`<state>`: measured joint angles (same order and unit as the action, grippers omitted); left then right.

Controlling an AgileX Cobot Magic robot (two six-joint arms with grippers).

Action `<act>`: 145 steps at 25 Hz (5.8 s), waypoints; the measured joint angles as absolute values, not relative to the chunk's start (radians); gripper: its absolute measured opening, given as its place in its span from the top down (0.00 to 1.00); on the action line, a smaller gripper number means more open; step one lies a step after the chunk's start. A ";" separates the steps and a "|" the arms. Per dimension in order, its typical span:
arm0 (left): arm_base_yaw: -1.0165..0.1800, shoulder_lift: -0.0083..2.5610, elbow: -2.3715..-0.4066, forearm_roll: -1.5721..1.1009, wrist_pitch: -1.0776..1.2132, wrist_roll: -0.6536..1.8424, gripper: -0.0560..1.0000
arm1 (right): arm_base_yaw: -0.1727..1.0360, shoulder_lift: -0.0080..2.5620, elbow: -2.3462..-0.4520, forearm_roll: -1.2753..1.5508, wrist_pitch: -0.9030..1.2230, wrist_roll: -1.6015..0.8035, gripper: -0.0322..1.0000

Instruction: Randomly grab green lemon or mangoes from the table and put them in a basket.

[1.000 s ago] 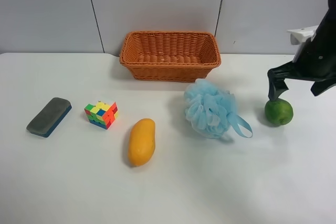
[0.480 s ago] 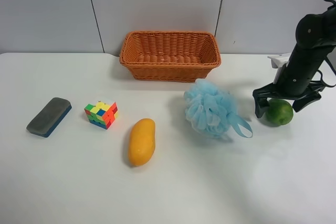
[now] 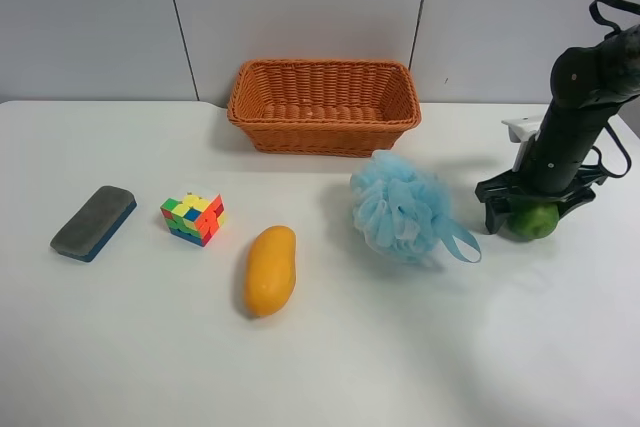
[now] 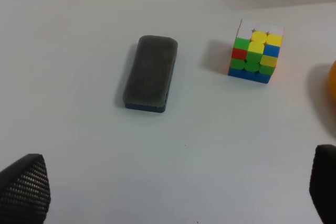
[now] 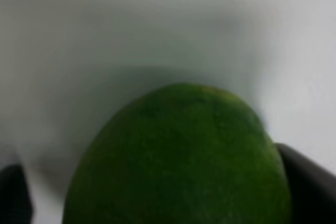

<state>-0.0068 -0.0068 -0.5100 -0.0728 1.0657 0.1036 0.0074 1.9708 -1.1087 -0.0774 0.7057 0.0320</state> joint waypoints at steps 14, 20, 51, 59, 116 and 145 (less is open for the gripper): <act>-0.007 -0.007 -0.510 -0.073 1.066 0.104 0.01 | 0.007 1.951 -1.172 -0.079 0.793 0.033 0.35; -0.007 -0.007 -0.510 -0.073 1.066 0.104 0.01 | 0.007 1.895 -1.316 -0.072 0.969 0.033 0.35; -0.007 -0.007 -0.510 -0.073 1.066 0.104 0.01 | 0.304 2.071 -1.914 0.009 0.899 -0.012 0.35; -0.007 -0.007 -0.510 -0.073 1.066 0.104 0.01 | 0.346 2.220 -1.937 0.009 0.703 -0.012 0.35; -0.007 -0.007 -0.510 -0.073 1.066 0.104 0.01 | 0.353 1.612 -1.825 0.018 1.208 -0.043 0.01; -0.007 -0.007 -0.510 -0.073 1.066 0.104 0.01 | 0.198 0.152 -0.517 0.008 1.127 0.040 0.01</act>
